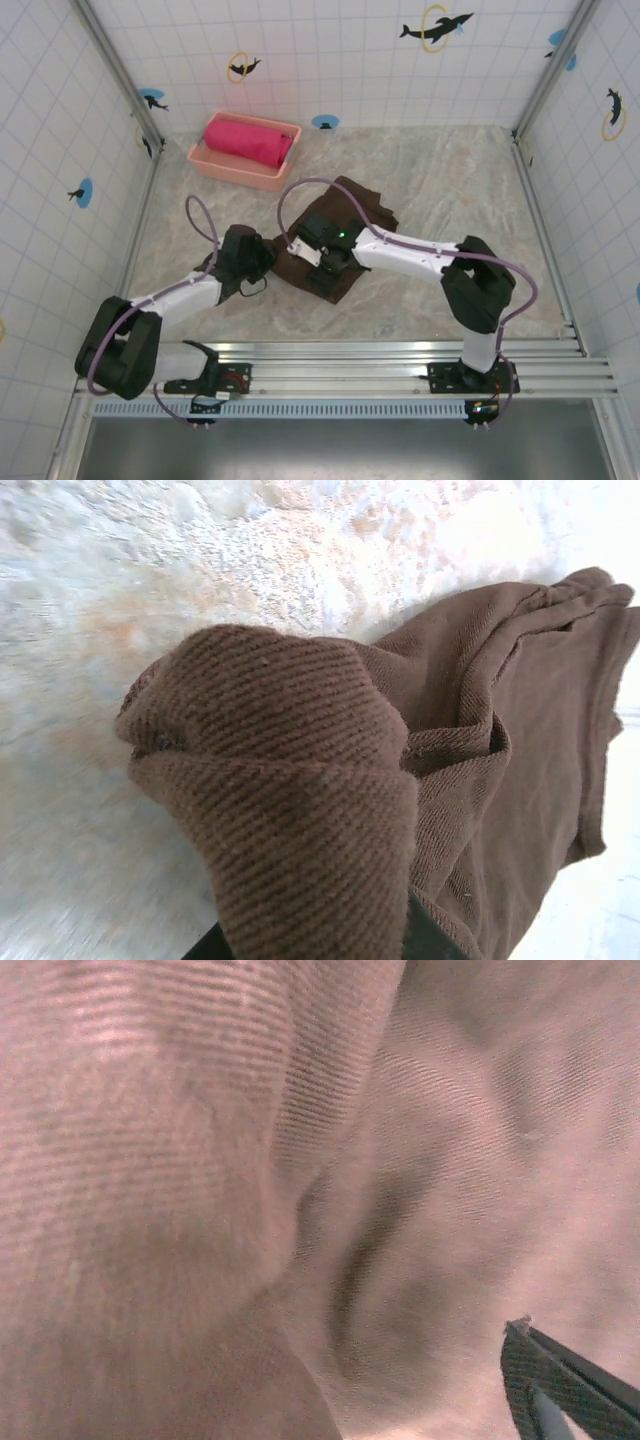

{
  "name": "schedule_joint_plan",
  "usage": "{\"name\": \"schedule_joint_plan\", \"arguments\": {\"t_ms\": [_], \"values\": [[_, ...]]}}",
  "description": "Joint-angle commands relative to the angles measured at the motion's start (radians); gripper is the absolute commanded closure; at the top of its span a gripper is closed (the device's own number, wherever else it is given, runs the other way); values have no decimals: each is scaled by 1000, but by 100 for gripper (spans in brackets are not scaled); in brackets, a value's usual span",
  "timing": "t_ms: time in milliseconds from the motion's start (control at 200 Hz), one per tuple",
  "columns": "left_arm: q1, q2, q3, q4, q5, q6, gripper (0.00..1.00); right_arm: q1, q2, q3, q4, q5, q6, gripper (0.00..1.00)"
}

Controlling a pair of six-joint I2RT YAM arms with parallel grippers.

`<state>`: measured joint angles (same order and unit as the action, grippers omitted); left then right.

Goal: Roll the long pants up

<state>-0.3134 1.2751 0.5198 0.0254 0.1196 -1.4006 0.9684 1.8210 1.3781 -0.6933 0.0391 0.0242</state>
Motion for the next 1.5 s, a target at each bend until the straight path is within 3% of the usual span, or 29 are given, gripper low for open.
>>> {"name": "schedule_joint_plan", "arguments": {"t_ms": [0,255,450,595,811,1041,1261,1491], "values": [[6,25,49,-525,-10,29,100,-7,-116,-18,-37,99,19,1],[-40,168,172,-751,-28,-56,100,56,-244,-58,-57,196,60,1],[-89,296,327,-866,-52,-20,100,156,-267,-101,-52,256,120,1],[-140,401,440,-956,-64,-20,100,262,-242,-93,-44,386,181,1],[-165,592,622,-1137,-46,-24,100,417,-123,-23,-62,567,286,1],[-166,717,755,-1240,-42,-19,100,528,106,108,-182,740,403,1],[-166,751,809,-1280,-73,0,100,536,299,227,-362,932,500,1],[-166,748,766,-1256,-75,7,100,524,307,228,-464,1038,571,1]]}}
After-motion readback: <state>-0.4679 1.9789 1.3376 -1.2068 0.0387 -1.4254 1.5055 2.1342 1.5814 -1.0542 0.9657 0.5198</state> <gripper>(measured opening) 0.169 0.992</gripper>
